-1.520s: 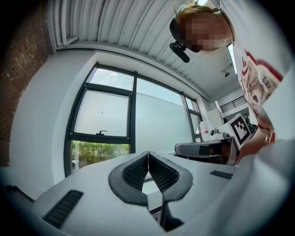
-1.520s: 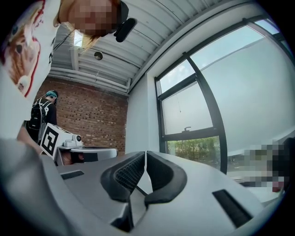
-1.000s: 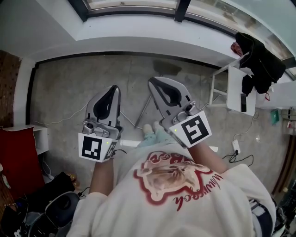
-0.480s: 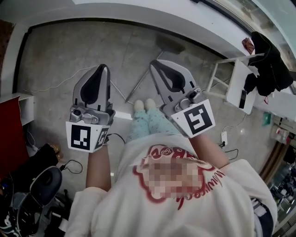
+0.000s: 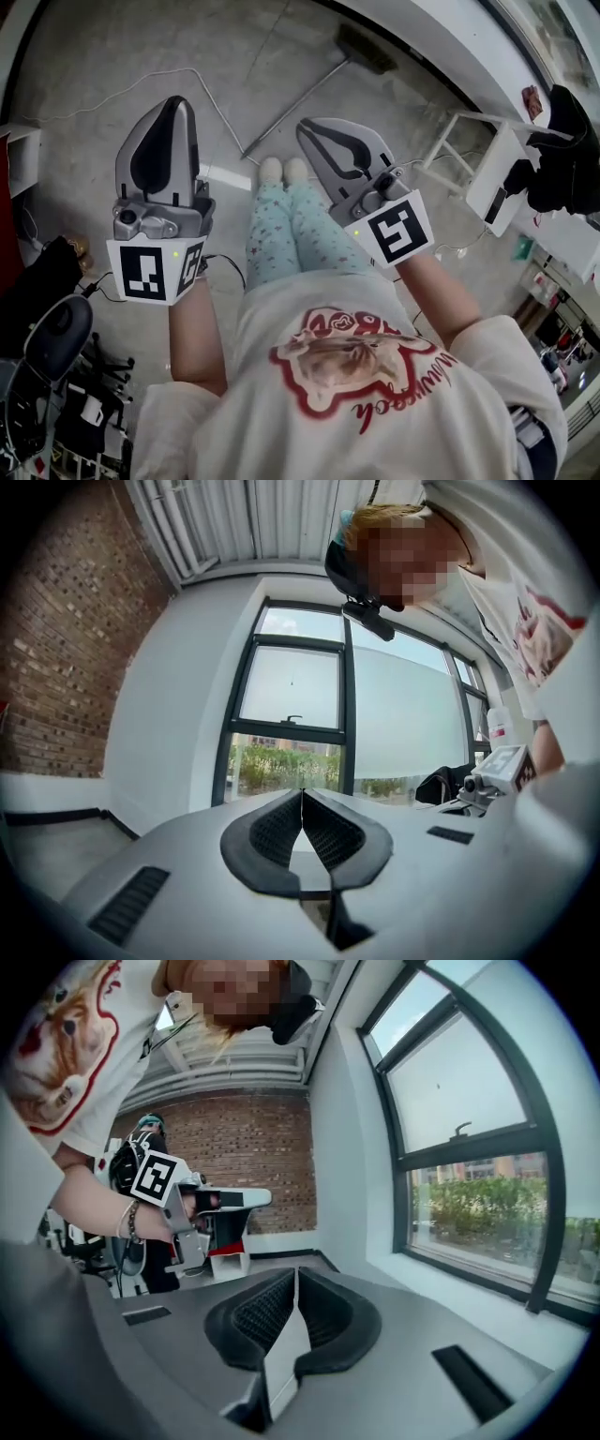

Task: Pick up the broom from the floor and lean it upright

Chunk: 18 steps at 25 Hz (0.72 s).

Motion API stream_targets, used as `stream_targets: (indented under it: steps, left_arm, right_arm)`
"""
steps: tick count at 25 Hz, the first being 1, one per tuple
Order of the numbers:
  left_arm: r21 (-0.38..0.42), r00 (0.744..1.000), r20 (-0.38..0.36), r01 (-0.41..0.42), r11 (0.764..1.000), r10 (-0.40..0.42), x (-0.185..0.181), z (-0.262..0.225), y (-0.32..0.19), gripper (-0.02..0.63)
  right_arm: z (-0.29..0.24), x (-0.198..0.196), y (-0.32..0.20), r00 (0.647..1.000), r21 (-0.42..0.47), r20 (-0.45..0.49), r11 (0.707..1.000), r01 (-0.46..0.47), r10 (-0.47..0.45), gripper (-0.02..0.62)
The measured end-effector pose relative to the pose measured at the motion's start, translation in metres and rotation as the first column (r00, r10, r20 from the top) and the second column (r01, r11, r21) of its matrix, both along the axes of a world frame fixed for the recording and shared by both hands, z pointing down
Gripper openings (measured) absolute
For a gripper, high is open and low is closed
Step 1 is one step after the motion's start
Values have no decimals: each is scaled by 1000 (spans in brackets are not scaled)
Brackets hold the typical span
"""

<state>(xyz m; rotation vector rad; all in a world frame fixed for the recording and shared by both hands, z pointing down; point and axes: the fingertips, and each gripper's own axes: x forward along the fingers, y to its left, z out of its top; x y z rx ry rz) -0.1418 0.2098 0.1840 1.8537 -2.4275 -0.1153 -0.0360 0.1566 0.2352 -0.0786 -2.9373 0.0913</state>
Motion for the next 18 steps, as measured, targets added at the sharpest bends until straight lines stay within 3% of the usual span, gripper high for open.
stream_targets:
  steps: [4,7,11,18]
  left_arm:
    - [-30,997,-17,70,997,-70,-12,43,18,21]
    - [-47,991,-15,130,990,-131,-26,70,35,21]
    - [-54,978,-41,203,978,-205,-41,108,56,21]
    - [-103,965,-83,241,965,-250,-50,187,88,21]
  right_arm:
    - [49,-13,33,987,-35,-53,988,151,-152,32]
    - [97,-18,56,950,-52,-100,955,291,-295,32]
    - [171,-19,86,853,-27,-197,873,487,-482,34]
    - [277,-25,135,678,2,-264,702,712,-686,34]
